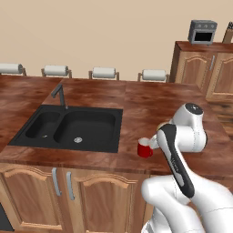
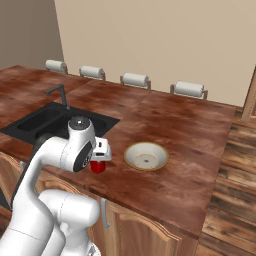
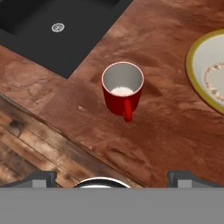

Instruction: Clear the mugs and bowl far away from the sink.

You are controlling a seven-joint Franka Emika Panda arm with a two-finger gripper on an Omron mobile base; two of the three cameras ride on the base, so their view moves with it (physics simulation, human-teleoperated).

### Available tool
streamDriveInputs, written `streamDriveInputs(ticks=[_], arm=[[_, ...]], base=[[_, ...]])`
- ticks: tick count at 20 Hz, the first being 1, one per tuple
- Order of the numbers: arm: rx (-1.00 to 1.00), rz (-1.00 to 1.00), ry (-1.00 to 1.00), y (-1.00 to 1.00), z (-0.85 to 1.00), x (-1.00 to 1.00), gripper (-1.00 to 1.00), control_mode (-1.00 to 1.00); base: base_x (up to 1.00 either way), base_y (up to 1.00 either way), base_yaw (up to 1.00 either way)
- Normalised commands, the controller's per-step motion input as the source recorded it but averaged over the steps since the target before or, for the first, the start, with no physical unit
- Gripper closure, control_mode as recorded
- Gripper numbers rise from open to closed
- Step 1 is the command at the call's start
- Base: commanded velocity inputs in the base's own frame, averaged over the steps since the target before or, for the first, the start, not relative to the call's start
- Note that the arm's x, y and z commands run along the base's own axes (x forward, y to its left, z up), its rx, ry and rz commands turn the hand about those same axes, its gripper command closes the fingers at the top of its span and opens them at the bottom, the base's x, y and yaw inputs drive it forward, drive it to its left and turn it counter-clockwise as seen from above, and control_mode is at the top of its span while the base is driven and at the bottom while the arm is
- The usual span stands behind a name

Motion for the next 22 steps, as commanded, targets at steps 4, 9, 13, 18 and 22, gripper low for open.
streamDriveInputs(ticks=[4,9,13,18,22], arm=[[-0.02,0.00,0.00,0.00,-0.14,0.01,-1.00,-1.00],[-0.04,-0.02,0.00,0.00,-0.04,0.00,-1.00,-1.00],[-0.07,-0.02,0.00,0.00,0.00,0.02,-1.00,-1.00],[-0.01,0.00,0.00,0.00,-0.02,0.09,-1.00,-1.00],[0.00,0.00,0.00,0.00,-0.14,0.17,-1.00,-1.00]], base=[[0.00,0.00,0.00],[0.00,0.00,0.00],[0.00,0.00,0.00],[0.00,0.00,0.00],[0.00,0.00,0.00]])
